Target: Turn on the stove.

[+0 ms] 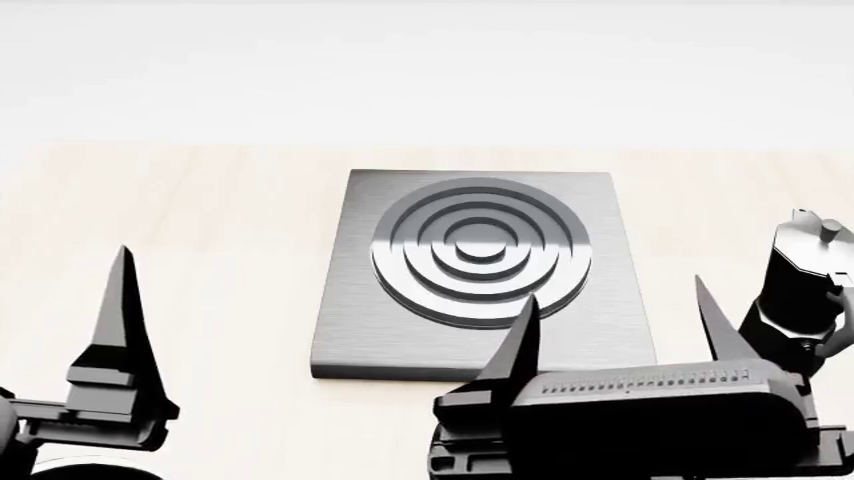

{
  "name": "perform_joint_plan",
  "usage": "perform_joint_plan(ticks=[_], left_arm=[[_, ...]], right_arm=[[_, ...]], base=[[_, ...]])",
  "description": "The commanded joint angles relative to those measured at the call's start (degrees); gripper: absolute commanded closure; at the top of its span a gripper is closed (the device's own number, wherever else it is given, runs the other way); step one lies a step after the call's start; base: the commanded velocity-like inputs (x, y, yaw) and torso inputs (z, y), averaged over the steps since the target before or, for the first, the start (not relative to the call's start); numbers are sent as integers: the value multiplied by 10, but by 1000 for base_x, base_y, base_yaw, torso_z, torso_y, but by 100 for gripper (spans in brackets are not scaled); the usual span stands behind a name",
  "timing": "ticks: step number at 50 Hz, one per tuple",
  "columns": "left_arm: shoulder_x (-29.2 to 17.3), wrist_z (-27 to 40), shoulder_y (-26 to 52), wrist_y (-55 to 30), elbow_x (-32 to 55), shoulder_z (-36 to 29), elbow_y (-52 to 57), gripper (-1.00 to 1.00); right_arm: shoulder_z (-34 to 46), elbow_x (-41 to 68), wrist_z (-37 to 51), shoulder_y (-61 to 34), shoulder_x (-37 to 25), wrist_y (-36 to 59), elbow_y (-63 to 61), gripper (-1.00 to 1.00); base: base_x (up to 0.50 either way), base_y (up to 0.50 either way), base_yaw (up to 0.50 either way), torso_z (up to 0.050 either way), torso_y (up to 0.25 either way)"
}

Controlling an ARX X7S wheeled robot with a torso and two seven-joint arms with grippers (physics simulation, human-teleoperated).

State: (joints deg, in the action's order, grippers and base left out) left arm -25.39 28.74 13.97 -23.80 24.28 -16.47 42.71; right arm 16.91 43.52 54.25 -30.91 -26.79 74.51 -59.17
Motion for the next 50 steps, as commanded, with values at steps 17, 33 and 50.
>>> perform_joint_plan(ticks=[17, 33, 50], left_arm=[[-4, 4, 1, -2, 2, -5, 8, -100], [-6, 6, 3, -1, 2, -8, 9, -100], [-15, 18, 6, -17, 12, -3, 46, -100]], right_arm=[[38, 173, 152, -77, -42, -9, -4, -100], [81, 211, 205, -114, -63, -31, -1, -100], [105, 226, 227, -129, -75, -50, 2, -100]], base=[[0, 0, 0, 0, 0], [0, 0, 0, 0, 0], [0, 0, 0, 0, 0]])
